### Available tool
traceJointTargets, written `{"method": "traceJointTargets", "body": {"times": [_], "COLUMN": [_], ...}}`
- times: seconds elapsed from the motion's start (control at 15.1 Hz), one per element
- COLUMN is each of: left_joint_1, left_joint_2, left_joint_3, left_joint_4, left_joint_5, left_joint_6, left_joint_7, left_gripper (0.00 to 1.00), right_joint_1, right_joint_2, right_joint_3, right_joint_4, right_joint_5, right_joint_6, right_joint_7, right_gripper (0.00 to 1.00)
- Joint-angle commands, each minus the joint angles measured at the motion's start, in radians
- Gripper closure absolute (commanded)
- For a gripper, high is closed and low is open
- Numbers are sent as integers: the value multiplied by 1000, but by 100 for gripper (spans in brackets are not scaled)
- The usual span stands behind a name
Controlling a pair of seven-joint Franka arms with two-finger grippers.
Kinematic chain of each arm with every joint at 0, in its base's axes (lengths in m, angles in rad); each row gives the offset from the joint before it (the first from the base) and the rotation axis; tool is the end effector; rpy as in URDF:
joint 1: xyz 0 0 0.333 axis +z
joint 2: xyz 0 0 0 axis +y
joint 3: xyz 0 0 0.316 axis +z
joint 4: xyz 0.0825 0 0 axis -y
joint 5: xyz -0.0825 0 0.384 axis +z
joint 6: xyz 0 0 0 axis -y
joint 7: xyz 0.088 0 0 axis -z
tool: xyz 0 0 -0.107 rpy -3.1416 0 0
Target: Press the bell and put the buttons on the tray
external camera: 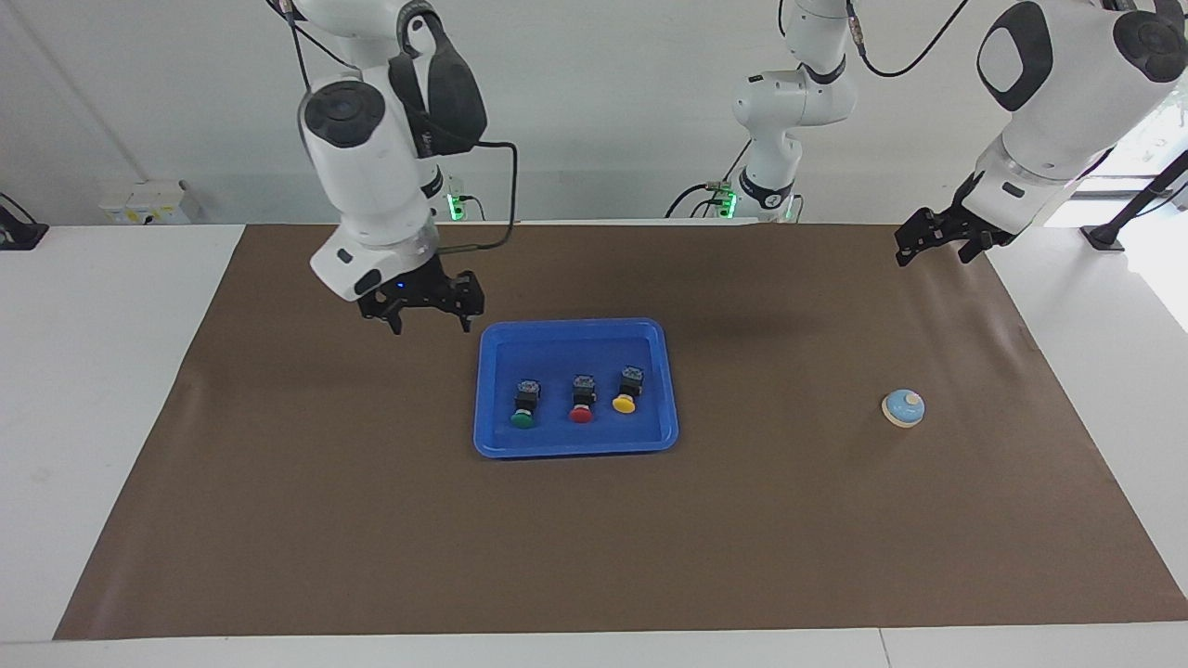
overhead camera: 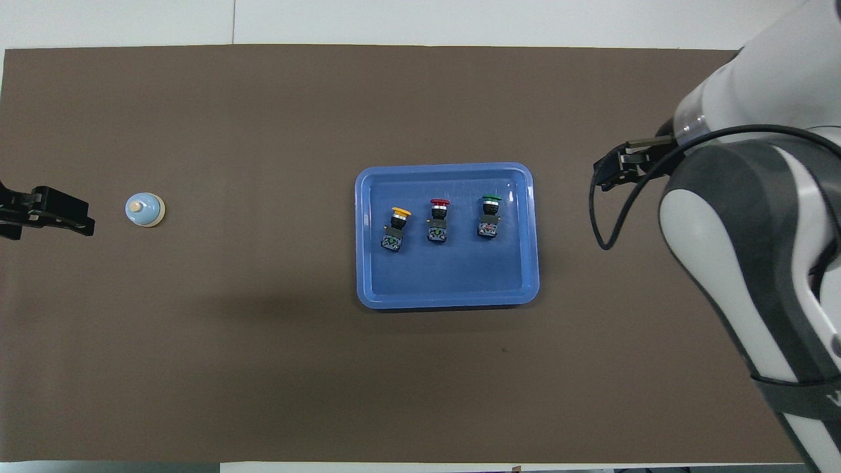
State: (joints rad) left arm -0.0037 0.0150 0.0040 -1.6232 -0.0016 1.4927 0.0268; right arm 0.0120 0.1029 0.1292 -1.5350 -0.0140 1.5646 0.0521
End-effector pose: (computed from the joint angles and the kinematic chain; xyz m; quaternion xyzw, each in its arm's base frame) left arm 0.5475 0.0000 0.5855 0.9973 -0.0132 -0.0727 0.0018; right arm 0.5778 0.0769 0.5827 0.9983 0.0446 -0.0360 0.0039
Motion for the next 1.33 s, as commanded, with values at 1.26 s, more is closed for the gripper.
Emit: {"method": "traceJointTargets", "body": {"times": [1.26], "left_joint_1": [4], "left_joint_2": [-18], "left_joint_3": [1], "left_joint_4": [-14], "left_joint_5": [-14], "left_joint_6": [3], "left_joint_7": [-10], "left_gripper": [0], "right_joint_1": [-130], "right_joint_2": [-91], "right_joint_3": [12], "right_joint_4": [-60], "right_joint_5": [16], "right_joint_6": [-94], "right_joint_7": [-92], "right_gripper": [0]}}
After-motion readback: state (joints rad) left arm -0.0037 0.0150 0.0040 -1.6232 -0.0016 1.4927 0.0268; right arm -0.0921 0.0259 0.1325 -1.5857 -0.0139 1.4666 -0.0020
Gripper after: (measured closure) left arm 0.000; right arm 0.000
